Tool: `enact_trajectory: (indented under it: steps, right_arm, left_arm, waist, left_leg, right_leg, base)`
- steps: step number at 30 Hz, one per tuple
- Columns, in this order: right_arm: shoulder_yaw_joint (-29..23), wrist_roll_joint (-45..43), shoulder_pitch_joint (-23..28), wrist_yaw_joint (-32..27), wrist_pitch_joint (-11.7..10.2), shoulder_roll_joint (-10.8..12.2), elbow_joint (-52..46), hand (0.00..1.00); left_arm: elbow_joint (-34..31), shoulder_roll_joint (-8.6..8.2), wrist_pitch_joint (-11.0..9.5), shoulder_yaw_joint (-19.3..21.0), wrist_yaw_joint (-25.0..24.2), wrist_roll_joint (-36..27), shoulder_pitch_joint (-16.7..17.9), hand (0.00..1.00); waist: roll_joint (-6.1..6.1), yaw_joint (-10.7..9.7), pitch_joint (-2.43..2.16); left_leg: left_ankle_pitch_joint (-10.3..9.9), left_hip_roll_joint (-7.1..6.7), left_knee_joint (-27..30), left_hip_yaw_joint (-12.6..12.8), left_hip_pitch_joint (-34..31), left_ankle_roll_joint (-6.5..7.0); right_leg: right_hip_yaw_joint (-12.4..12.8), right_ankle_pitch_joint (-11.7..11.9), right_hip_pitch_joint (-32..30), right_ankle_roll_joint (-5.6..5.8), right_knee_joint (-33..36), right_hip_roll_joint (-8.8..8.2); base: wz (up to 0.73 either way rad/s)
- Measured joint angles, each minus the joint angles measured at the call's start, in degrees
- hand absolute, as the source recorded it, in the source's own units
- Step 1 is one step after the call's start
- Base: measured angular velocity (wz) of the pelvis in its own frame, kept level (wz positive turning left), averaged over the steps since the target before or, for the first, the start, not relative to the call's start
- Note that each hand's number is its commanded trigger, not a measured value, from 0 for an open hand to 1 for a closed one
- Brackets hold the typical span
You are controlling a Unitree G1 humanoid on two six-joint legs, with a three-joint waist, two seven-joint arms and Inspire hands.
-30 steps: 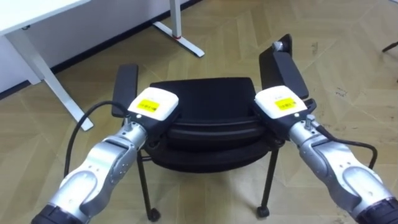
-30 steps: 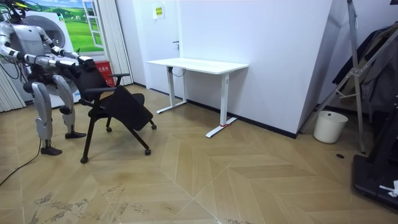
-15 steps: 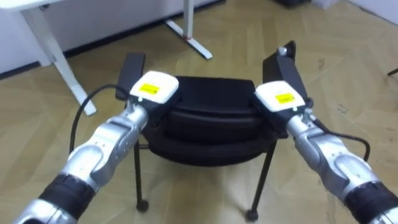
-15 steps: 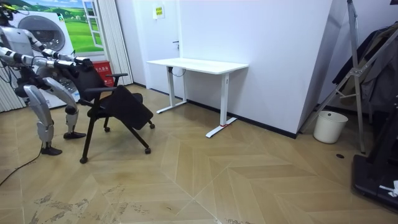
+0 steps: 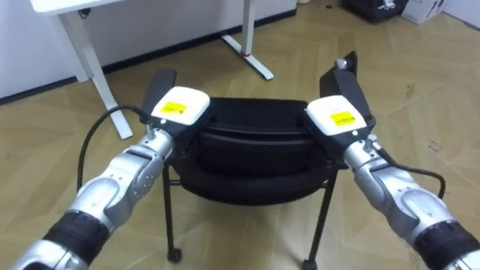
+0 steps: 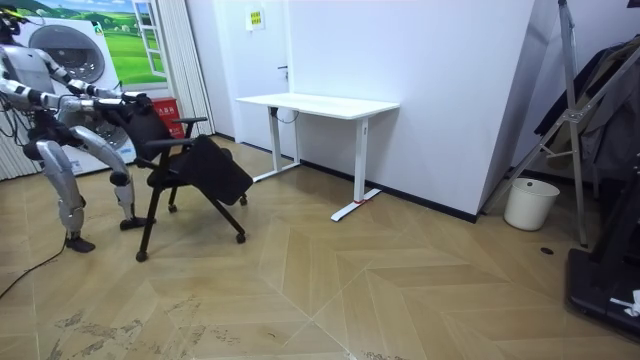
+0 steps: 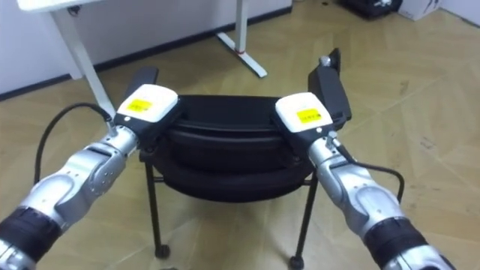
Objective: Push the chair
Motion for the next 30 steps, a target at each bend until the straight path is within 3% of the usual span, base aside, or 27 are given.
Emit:
enact_trajectory:
  steps: [1,2,3,4,5,6,7,8,11,12,14,15,16,17,18,20,23,25,26,27,30]
  right_arm:
    - [0.0,0.5,-0.5,-0.1,0.2,0.2,0.1,1.00]
    - [0.0,0.4,-1.8,-0.1,0.3,0.4,0.8,1.00]
    - [0.0,0.3,-2.7,0.0,0.4,0.6,1.7,1.00]
    - [0.0,0.3,-2.9,0.1,0.5,0.6,1.8,1.00]
    - [0.0,0.3,-2.8,0.1,0.5,0.6,1.9,1.00]
    - [0.0,0.3,-2.8,0.1,0.5,0.8,2.0,1.00]
    - [0.0,0.3,-3.0,0.0,0.4,1.0,2.5,1.00]
    - [0.0,0.1,-3.7,-0.2,0.4,1.3,3.1,1.00]
    - [0.5,0.0,-5.3,-1.1,0.3,1.3,4.1,1.00]
    - [0.5,0.0,-5.3,-1.3,0.3,1.3,4.3,1.00]
    - [0.8,0.0,-5.1,-1.8,0.3,1.4,4.5,1.00]
    - [1.3,0.1,-5.2,-1.9,0.3,1.2,4.5,1.00]
    - [1.5,0.1,-5.2,-2.0,0.3,1.3,4.5,1.00]
    - [1.5,0.1,-5.2,-2.1,0.4,1.1,4.7,1.00]
    - [1.5,0.2,-5.4,-2.0,0.4,1.2,5.0,1.00]
    - [1.5,0.3,-5.8,-1.8,0.3,1.2,5.6,1.00]
    - [1.5,0.3,-6.6,-1.5,0.3,1.2,5.8,1.00]
    - [1.6,0.2,-7.5,-0.9,0.3,1.3,6.0,1.00]
    - [1.6,0.3,-8.0,-0.4,0.3,1.3,6.1,1.00]
    - [1.6,0.3,-8.2,-0.4,0.3,1.4,6.1,1.00]
    - [1.9,0.8,-8.0,-0.4,-0.2,1.6,7.6,1.00]
  left_arm:
    - [0.1,0.39,-0.3,0.0,0.4,0.0,-0.8,1.00]
    - [1.1,0.02,-0.3,0.0,0.9,0.0,-1.7,1.00]
    - [2.6,-0.51,-0.3,0.1,1.2,0.0,-2.8,1.00]
    - [3.0,-0.65,-0.4,0.0,1.3,0.0,-3.0,1.00]
    - [3.4,-0.85,-0.6,0.0,1.6,0.0,-3.1,1.00]
    - [3.7,-0.85,-0.9,0.0,1.9,0.0,-3.1,1.00]
    - [4.3,-0.75,-1.3,0.1,2.5,0.0,-3.3,1.00]
    - [5.1,-0.69,-1.5,0.1,3.1,-0.3,-3.8,1.00]
    - [7.0,-0.61,-1.5,-1.1,4.2,-2.2,-5.4,1.00]
    - [7.5,-0.58,-1.5,-1.4,4.5,-2.4,-5.7,1.00]
    - [8.3,-0.78,-1.9,-1.5,4.9,-2.6,-5.7,1.00]
    - [8.7,-0.83,-1.9,-1.5,5.0,-3.0,-5.7,1.00]
    - [9.2,-0.95,-1.9,-1.3,5.2,-3.1,-5.7,1.00]
    - [9.8,-1.39,-1.8,-1.1,5.2,-3.1,-5.7,1.00]
    - [10.0,-1.64,-1.8,-1.2,5.3,-3.1,-5.6,1.00]
    - [10.2,-1.99,-1.7,-1.2,5.7,-3.0,-5.6,1.00]
    - [9.6,-2.52,-0.8,-1.1,5.9,-2.8,-5.6,1.00]
    - [9.4,-2.41,-0.7,-0.6,6.1,-2.8,-5.6,1.00]
    - [9.4,-2.34,-0.7,-0.3,6.3,-2.8,-5.6,1.00]
    - [9.4,-2.40,-0.6,-0.2,6.4,-2.8,-5.7,1.00]
    - [9.7,-2.41,-0.1,-1.3,6.4,-2.9,-5.8,1.00]
  waist:
    - [-1.59,0.2,0.27]
    - [-1.97,-0.1,0.38]
    - [-1.39,-0.1,0.75]
    - [-1.26,-0.1,0.86]
    - [-0.66,-0.6,1.26]
    - [-0.59,-0.7,1.31]
    - [-0.10,-0.7,1.60]
    - [0.77,-0.8,2.13]
    - [2.35,-1.7,2.85]
    - [2.32,-1.8,2.83]
    - [1.83,-1.7,2.53]
    - [1.52,-1.6,2.35]
    - [1.54,-1.3,1.95]
    - [2.32,-1.1,1.34]
    - [2.20,-0.9,1.24]
    - [2.16,-0.1,1.21]
    - [1.83,0.1,1.10]
    - [1.58,0.6,1.21]
    - [1.23,1.1,1.27]
    - [1.04,1.1,1.39]
    - [0.66,1.1,1.71]
  left_leg:
    - [-1.6,-2.34,0.6,-1.0,0.5,1.45]
    - [-2.5,-4.91,1.7,-3.4,0.4,2.12]
    - [-3.7,-5.84,3.2,-4.6,0.6,2.23]
    - [-4.2,-6.19,3.5,-5.1,0.8,2.27]
    - [-5.2,-6.63,4.3,-6.9,1.2,2.35]
    - [-5.7,-6.72,4.5,-7.5,1.5,2.27]
    - [-6.5,-6.96,5.1,-9.1,1.8,2.13]
    - [-7.2,-7.19,5.6,-10.9,2.2,1.73]
    - [-8.5,-7.54,6.8,-15.0,2.4,0.54]
    - [-8.9,-7.53,7.0,-15.4,2.6,0.22]
    - [-10.5,-7.41,8.0,-17.0,3.4,-1.40]
    - [-12.0,-7.30,9.6,-17.8,3.5,-2.48]
    - [-12.9,-7.02,10.8,-18.5,3.2,-3.13]
    - [-14.2,-5.14,12.9,-18.2,3.0,-4.39]
    - [-15.1,-2.70,13.3,-16.6,3.6,-5.77]
    - [-15.6,0.11,12.5,-15.2,4.6,-6.94]
    - [-14.8,1.73,10.0,-15.1,6.0,-8.94]
    - [-14.7,2.56,9.3,-15.3,6.8,-9.45]
    - [-14.3,2.90,10.1,-15.2,7.3,-10.36]
    - [-13.9,3.11,11.2,-15.2,7.0,-9.85]
    - [-9.3,5.22,22.3,-15.3,3.6,-7.28]
  right_leg:
    - [0.0,-0.6,-0.6,1.27,4.3,-2.00]
    - [1.1,0.8,-3.3,0.56,12.8,-4.59]
    - [4.6,5.7,-7.2,0.24,21.5,-6.24]
    - [6.2,8.7,-9.3,0.31,25.1,-6.79]
    - [8.7,14.9,-12.7,0.42,30.8,-7.39]
    - [10.1,17.2,-14.0,0.50,32.7,-7.21]
    - [11.8,17.9,-16.4,1.37,35.0,-6.42]
    - [12.4,15.8,-18.7,2.31,35.1,-5.66]
    - [12.6,12.6,-24.7,2.90,29.2,-4.35]
    - [12.7,12.6,-25.5,2.91,26.8,-4.46]
    - [14.1,12.9,-26.5,3.38,12.8,-4.60]
    - [15.7,14.6,-26.2,3.72,6.8,-4.46]
    - [15.1,15.3,-25.5,3.68,7.1,-4.25]
    - [12.9,14.9,-24.7,1.97,8.3,-3.86]
    - [11.0,14.0,-24.0,0.31,9.4,-4.19]
    - [8.8,13.0,-22.6,-1.35,9.8,-4.17]
    - [8.5,11.4,-21.9,-3.16,9.6,-2.29]
    - [8.6,10.4,-21.7,-3.96,9.8,-1.43]
    - [8.5,9.4,-21.7,-4.50,10.5,-1.21]
    - [8.3,8.8,-21.4,-4.55,10.8,-1.19]
    - [6.6,5.0,-17.8,-4.96,12.7,-0.57]
  base:
    - [0.00]
    - [0.00]
    - [0.05]
    - [0.16]
    - [0.21]
    - [0.22]
    - [0.12]
    - [0.12]
    - [0.28]
    - [0.39]
    - [0.42]
    - [0.38]
    - [0.35]
    - [0.25]
    - [0.18]
    - [0.12]
    - [0.13]
    - [-0.02]
    - [0.00]
    - [0.11]
    - [0.20]
